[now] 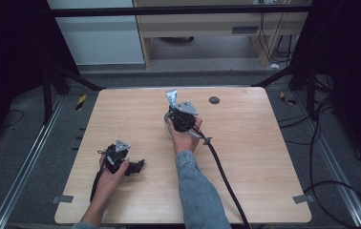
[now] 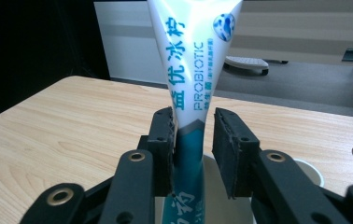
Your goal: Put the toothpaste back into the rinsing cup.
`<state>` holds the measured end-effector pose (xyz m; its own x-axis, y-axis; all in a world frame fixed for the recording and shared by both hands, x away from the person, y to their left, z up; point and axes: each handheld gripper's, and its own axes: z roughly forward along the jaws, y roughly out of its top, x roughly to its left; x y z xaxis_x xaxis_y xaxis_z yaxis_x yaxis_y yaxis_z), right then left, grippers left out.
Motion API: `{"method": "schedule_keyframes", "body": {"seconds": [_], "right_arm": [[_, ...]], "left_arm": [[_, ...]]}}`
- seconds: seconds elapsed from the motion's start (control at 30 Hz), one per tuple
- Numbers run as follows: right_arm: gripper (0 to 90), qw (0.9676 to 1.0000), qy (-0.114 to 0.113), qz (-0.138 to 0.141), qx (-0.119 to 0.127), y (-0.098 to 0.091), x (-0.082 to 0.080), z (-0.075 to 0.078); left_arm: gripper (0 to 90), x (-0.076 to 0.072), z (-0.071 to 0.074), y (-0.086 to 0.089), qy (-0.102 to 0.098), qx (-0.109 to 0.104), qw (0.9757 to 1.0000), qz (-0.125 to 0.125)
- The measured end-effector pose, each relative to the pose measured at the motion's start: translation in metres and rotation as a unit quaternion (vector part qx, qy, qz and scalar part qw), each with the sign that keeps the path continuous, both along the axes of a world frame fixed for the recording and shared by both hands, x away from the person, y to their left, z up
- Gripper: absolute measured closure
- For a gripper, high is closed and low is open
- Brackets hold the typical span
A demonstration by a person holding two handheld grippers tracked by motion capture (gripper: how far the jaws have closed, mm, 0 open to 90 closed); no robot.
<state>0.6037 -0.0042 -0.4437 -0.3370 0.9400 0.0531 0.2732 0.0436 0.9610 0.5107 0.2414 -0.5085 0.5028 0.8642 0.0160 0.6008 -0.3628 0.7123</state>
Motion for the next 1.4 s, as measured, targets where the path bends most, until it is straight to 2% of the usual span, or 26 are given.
{"method": "schedule_keyframes", "body": {"seconds": [0.5, 0.9, 1.27, 1.4], "right_arm": [[58.9, 1.0000, 0.003, 0.000, -0.001, -0.002, -0.003, 0.000], [56.6, 1.0000, 0.003, 0.003, -0.004, -0.001, -0.005, 0.002], [52.9, 0.9997, 0.000, 0.012, -0.022, -0.004, -0.012, 0.011], [50.5, 0.9994, 0.009, 0.012, -0.031, -0.008, -0.013, 0.016]], "left_arm": [[0.0, 0.000, 0.000, 0.000, 0.000, 0.000, 1.0000, 0.000], [0.0, 0.000, 0.000, 0.000, 0.000, 0.000, 1.0000, 0.000], [0.0, 0.000, 0.000, 0.000, 0.000, 0.000, 1.0000, 0.000], [0.0, 0.000, 0.000, 0.000, 0.000, 0.000, 1.0000, 0.000]]}}
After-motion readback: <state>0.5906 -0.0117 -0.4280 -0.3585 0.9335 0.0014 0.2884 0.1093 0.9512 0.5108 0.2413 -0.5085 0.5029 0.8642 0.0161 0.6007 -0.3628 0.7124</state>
